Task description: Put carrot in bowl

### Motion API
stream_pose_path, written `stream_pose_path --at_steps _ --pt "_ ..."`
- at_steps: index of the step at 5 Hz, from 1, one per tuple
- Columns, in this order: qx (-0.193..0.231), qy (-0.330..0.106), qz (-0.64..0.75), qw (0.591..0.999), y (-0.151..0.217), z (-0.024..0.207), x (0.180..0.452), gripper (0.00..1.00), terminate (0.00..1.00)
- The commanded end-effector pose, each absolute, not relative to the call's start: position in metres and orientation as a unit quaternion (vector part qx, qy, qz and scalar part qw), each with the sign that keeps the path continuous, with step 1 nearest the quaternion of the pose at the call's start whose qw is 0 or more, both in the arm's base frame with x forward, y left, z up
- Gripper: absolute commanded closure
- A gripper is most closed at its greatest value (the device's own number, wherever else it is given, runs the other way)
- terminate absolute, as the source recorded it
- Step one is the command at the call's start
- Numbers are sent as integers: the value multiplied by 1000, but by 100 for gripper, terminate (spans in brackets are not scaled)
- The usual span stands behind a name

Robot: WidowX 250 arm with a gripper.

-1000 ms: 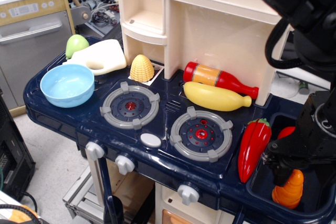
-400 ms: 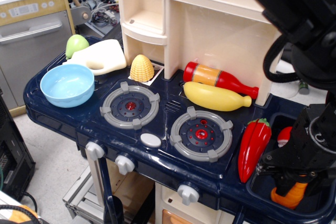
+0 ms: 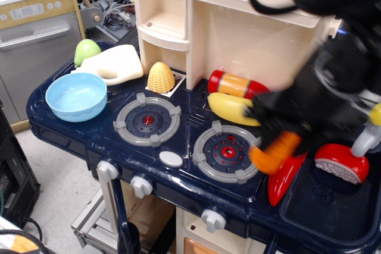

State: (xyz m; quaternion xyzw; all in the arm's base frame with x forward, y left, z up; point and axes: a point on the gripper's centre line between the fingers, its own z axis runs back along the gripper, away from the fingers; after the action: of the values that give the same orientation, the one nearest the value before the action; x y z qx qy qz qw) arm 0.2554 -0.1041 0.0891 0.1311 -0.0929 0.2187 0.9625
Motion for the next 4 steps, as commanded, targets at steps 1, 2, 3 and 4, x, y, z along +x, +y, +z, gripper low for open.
stream_pose_path --at_steps 1,2,3,4 --pt "147 -117 197 962 -20 119 260 100 0" --pt "167 -121 171 964 29 116 253 100 0" --pt "165 -110 145 969 79 111 252 100 0" --pt "173 -119 131 969 129 107 254 100 0"
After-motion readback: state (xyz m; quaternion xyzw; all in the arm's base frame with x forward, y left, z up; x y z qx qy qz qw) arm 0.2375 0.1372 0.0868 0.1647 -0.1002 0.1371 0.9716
